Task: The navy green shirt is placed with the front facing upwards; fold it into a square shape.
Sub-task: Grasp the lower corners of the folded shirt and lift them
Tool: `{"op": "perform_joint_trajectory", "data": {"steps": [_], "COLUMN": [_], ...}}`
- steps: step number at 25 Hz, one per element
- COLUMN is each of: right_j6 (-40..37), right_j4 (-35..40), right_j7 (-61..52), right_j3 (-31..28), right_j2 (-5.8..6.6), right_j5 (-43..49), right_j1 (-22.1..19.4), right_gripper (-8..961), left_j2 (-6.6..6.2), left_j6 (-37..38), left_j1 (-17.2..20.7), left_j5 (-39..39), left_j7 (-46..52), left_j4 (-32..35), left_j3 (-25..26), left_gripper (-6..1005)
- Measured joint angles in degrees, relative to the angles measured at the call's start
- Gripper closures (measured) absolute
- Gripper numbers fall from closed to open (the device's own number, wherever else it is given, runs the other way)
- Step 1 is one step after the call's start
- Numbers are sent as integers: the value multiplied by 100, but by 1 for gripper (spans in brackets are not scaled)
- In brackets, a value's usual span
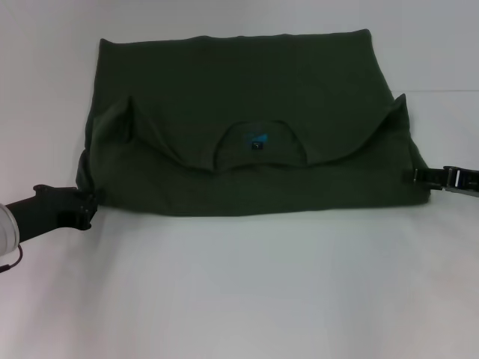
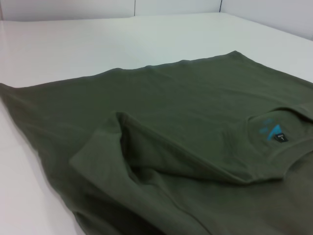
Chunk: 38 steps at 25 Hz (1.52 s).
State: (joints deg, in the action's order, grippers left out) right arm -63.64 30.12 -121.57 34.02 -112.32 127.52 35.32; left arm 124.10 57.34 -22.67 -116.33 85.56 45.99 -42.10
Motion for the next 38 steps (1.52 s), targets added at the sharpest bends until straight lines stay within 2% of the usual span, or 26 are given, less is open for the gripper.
{"op": "perform_joint_trajectory", "data": {"steps": [4, 12, 16, 27, 33, 38], "right_j6": [134, 441, 446, 254, -262, -734], "right_j4": [11, 3, -19, 19, 130, 422], "right_j7": [20, 36, 43, 170, 667, 854], "right_j3": [8, 143, 153, 92, -150, -164], "right_j2": [-54, -248, -266, -275, -280, -276], "right_j5": [5, 22, 24, -25, -420, -728], "right_j1": [4, 29, 28, -47, -306, -692], "right_gripper": [213, 234, 245, 474, 722, 907], "left_j2": [-5, -14, -18, -18, -11, -52], "left_j6": [-14, -28, -31, -19, 139, 1133], "left_j1": [-6, -41, -59, -37, 39, 66], "left_j5": [-1, 0, -10, -18, 18, 22], "left_j7": [46, 48, 48, 53, 309, 487], "left_j4": [5, 2, 0, -2, 73, 122], "left_j3": [0, -1, -1, -9, 75, 709], "left_gripper": [982, 982, 982, 983, 983, 983]}}
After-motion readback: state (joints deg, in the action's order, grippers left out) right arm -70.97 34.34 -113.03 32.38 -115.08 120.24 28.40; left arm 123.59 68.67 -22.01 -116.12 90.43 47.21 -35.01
